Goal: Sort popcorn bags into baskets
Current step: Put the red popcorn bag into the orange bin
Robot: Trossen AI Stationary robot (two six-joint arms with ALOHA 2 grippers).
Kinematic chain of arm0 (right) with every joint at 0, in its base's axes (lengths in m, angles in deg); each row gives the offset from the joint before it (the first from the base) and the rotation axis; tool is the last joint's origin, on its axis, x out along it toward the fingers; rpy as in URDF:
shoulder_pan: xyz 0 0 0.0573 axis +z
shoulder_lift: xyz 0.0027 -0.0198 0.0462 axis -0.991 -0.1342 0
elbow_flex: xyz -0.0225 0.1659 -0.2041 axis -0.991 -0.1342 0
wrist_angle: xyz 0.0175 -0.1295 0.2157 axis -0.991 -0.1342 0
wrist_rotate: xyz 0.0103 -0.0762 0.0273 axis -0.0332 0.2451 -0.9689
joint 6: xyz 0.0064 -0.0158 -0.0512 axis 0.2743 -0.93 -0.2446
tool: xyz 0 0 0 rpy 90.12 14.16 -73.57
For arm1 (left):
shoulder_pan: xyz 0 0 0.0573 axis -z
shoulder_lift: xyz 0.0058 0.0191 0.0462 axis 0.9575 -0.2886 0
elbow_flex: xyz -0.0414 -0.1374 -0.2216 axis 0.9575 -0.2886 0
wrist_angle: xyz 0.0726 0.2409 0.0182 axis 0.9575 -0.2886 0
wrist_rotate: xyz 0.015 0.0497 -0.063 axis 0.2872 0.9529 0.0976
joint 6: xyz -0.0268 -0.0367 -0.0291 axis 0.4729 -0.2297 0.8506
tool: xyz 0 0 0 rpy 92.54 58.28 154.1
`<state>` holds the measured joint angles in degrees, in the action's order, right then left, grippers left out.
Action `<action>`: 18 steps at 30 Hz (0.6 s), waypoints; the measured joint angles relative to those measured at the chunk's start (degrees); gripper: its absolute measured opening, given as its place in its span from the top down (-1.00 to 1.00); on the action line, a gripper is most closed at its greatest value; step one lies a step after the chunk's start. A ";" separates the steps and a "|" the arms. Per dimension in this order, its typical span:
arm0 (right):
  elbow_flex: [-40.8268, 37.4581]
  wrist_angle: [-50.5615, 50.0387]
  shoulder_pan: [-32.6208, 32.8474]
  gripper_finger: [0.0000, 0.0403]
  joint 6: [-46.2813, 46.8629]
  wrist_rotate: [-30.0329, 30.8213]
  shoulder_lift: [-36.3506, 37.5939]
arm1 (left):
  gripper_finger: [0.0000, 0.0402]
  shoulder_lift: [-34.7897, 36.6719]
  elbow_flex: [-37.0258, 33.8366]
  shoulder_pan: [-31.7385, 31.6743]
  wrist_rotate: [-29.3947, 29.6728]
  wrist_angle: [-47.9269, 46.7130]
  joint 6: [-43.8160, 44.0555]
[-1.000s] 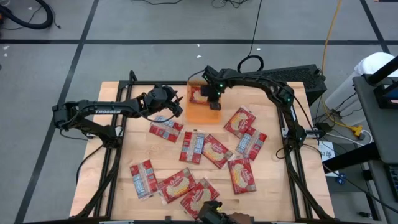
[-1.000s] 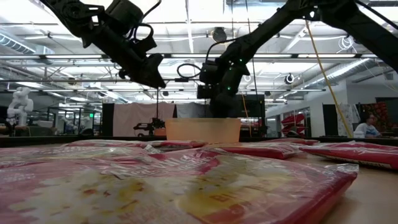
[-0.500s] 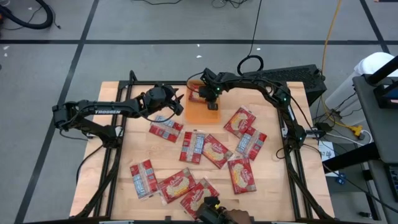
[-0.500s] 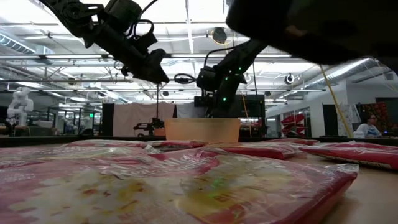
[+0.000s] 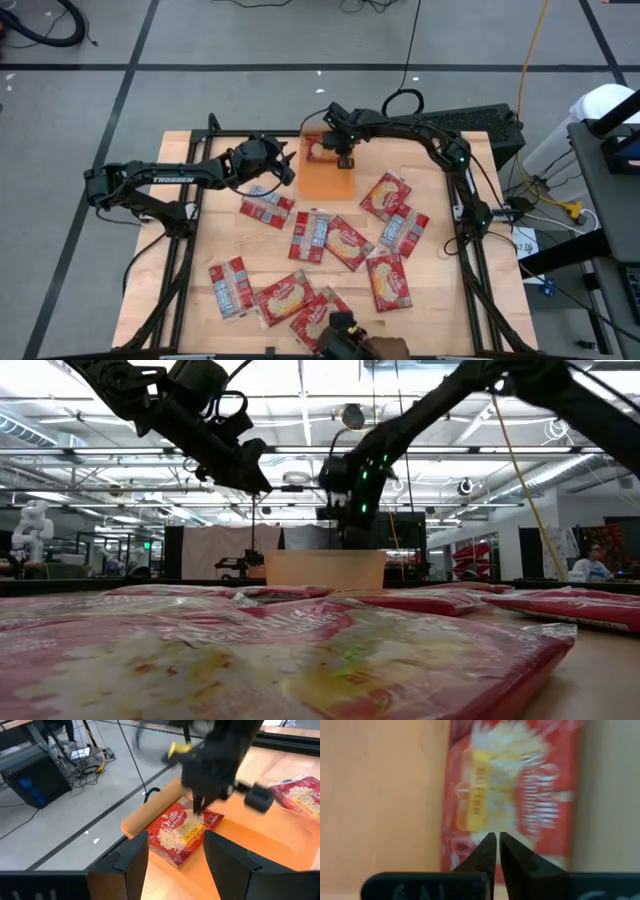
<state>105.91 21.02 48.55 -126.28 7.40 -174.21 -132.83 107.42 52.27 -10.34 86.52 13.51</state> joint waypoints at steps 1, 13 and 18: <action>0.07 -0.86 0.39 0.93 0.03 0.50 1.35 | 0.05 0.00 0.00 0.11 0.00 -0.10 0.00; -5.56 -8.00 3.92 0.92 15.45 -7.48 17.87 | 0.05 0.00 0.00 2.69 -0.09 -15.65 7.44; -20.40 4.03 7.85 0.92 16.39 -8.08 28.58 | 0.05 0.00 0.00 7.43 0.09 -25.25 11.75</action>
<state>85.50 25.05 56.39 -109.89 -0.68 -145.63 -132.83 107.42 59.70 -10.25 61.27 25.27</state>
